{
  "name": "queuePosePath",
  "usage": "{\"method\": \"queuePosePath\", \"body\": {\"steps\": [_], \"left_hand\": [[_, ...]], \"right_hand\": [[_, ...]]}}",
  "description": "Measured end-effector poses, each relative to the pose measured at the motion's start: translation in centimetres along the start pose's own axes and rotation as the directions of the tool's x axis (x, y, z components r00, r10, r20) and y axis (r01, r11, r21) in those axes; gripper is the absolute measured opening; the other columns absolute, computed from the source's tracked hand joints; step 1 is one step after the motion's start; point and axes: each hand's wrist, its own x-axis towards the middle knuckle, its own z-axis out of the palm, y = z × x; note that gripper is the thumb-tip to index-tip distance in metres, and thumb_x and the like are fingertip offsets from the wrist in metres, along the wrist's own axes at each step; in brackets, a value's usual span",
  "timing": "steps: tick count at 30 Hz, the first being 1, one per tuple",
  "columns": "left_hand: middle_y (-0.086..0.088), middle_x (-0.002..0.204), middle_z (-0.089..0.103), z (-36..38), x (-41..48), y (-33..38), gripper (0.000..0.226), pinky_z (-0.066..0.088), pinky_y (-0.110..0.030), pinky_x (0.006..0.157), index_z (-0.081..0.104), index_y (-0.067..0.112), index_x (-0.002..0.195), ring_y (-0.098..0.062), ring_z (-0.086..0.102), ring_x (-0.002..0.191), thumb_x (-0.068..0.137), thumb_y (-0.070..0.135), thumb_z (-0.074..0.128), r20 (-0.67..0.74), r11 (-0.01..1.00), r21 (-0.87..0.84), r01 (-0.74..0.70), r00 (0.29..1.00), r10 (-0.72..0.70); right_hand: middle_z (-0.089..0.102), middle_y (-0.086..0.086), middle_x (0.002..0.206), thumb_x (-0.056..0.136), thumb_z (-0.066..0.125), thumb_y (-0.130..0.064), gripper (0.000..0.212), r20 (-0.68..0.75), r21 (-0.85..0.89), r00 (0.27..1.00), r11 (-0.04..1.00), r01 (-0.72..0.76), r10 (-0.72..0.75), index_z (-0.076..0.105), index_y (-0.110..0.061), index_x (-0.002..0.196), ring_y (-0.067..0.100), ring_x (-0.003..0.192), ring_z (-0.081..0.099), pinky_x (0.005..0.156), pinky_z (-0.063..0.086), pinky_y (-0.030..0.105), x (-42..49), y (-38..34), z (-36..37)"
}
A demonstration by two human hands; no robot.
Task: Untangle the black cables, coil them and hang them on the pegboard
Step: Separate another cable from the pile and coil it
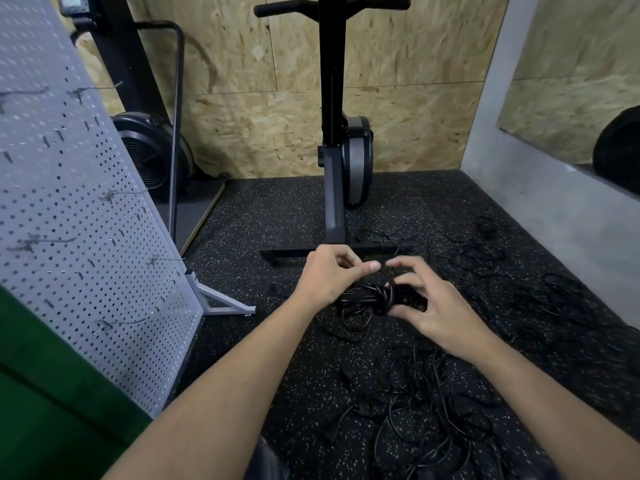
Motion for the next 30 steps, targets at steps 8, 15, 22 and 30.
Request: {"method": "queuePosePath", "body": {"steps": [8,15,22,30], "left_hand": [[-0.014,0.089,0.078,-2.2,0.0,-1.1,0.030,0.059,-0.049,0.092,0.079,0.012,0.091,-0.033,0.075,0.089,0.094,0.041,0.074,0.236,0.987,-0.141,0.072,0.971,-0.038],[-0.007,0.077,0.073,-3.3,-0.1,-2.0,0.025,0.045,-0.026,0.063,0.080,0.019,0.092,-0.019,0.054,0.064,0.101,0.037,0.065,0.316,0.978,-0.165,0.128,0.946,-0.070],[0.011,0.068,0.057,0.2,-1.2,-1.4,0.028,0.048,-0.023,0.069,0.075,0.028,0.119,-0.006,0.055,0.061,0.108,0.039,0.051,0.350,0.998,0.068,0.001,0.936,-0.025],[0.000,0.083,0.070,4.3,-2.1,2.4,0.021,0.053,-0.036,0.072,0.075,0.016,0.104,-0.021,0.064,0.076,0.105,0.030,0.060,0.373,0.858,0.386,-0.339,0.908,0.191]], "right_hand": [[0.071,-0.020,0.118,0.090,0.078,-0.008,0.051,-0.010,0.012,0.998,0.998,0.055,-0.055,0.070,-0.037,0.131,0.001,0.122,0.061,0.112,0.041,0.025,0.2,0.5,-0.4],[0.073,-0.007,0.129,0.085,0.076,0.004,0.051,-0.106,0.371,0.994,0.928,0.045,-0.006,0.070,-0.019,0.130,0.010,0.130,0.062,0.117,0.042,0.032,0.9,1.0,-1.3],[0.075,-0.004,0.124,0.093,0.065,0.007,0.042,-0.330,0.699,0.907,0.713,0.048,0.262,0.070,-0.017,0.126,0.007,0.125,0.064,0.108,0.050,0.026,1.6,2.3,-0.9],[0.063,0.004,0.109,0.088,0.082,-0.018,0.047,-0.476,-0.250,0.866,0.920,-0.300,0.153,0.070,-0.021,0.133,0.023,0.105,0.062,0.092,0.037,0.021,1.0,5.3,-0.9]]}}
